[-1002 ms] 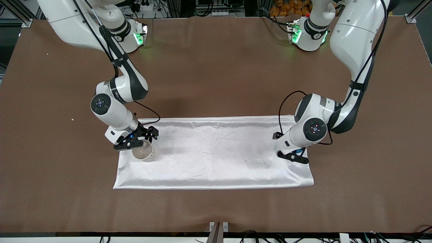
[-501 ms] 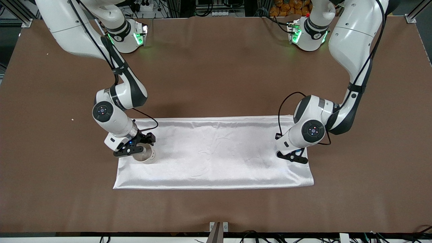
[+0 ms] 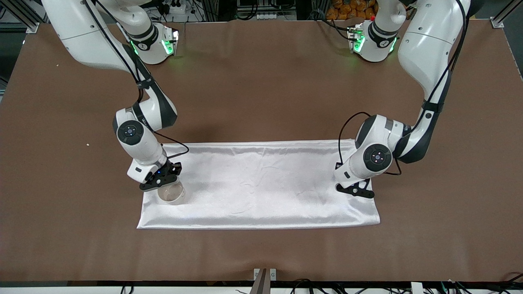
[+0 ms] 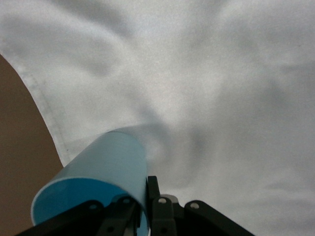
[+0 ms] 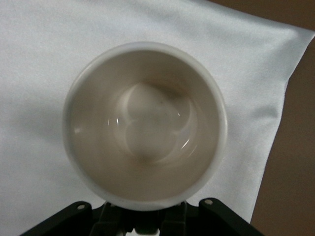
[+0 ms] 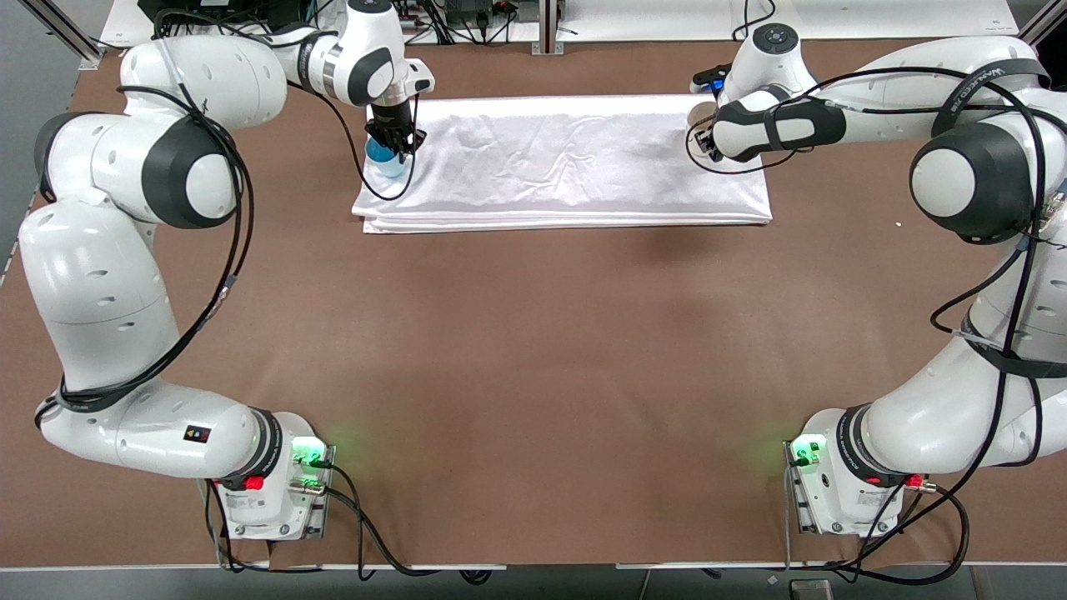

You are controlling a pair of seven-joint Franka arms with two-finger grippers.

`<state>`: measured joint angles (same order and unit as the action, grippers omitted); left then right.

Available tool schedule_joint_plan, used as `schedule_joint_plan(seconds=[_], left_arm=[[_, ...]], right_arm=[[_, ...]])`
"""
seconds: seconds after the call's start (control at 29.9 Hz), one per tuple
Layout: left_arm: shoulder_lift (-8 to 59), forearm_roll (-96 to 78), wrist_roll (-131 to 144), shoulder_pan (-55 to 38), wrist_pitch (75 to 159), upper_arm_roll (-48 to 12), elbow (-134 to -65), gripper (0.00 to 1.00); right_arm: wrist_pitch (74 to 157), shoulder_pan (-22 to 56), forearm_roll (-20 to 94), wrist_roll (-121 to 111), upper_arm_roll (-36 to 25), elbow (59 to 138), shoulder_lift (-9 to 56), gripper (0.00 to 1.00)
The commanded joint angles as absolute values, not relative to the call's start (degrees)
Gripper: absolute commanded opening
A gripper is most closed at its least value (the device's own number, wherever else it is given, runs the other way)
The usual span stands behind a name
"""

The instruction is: Place blue cup into white mug on table

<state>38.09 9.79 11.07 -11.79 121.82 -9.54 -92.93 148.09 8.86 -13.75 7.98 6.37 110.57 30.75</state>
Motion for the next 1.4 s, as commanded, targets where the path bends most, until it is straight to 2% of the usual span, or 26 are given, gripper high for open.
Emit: schedule_joint_plan(seconds=[0.0, 0.4, 0.6, 0.73, 1.1, 1.37], left_arm=[[37.62, 11.34, 12.57, -11.87, 121.73, -9.67, -92.99, 0.0], [31.82, 11.34, 17.84, -11.87, 120.5, -9.67, -93.16, 0.0], [26.38, 11.25, 18.72, -11.78, 115.68, -9.84, -93.51, 0.0], [20.23, 10.46, 19.34, -11.43, 113.2, -10.9, -97.89, 0.0], [-2.79, 3.79, 18.19, -10.81, 111.01, -10.99, -114.6, 0.0], [-13.17, 1.05, 18.11, -10.81, 102.05, -10.99, -115.66, 0.0]], right_arm=[[147.66, 8.88, -14.85, 9.75, 6.77, 109.69, 30.94, 0.0], [140.28, 9.93, -13.89, 20.47, 9.75, 109.6, 26.28, 0.0], [139.13, 10.02, -10.2, 26.7, 12.12, 109.69, 25.05, 0.0], [137.64, 9.93, -9.23, 33.29, 15.2, 109.69, 24.87, 0.0], [136.5, 10.11, -9.23, 52.28, 25.83, 109.95, 24.87, 0.0], [136.84, 16.07, -9.58, 63.09, 27.33, 109.95, 25.31, 0.0]])
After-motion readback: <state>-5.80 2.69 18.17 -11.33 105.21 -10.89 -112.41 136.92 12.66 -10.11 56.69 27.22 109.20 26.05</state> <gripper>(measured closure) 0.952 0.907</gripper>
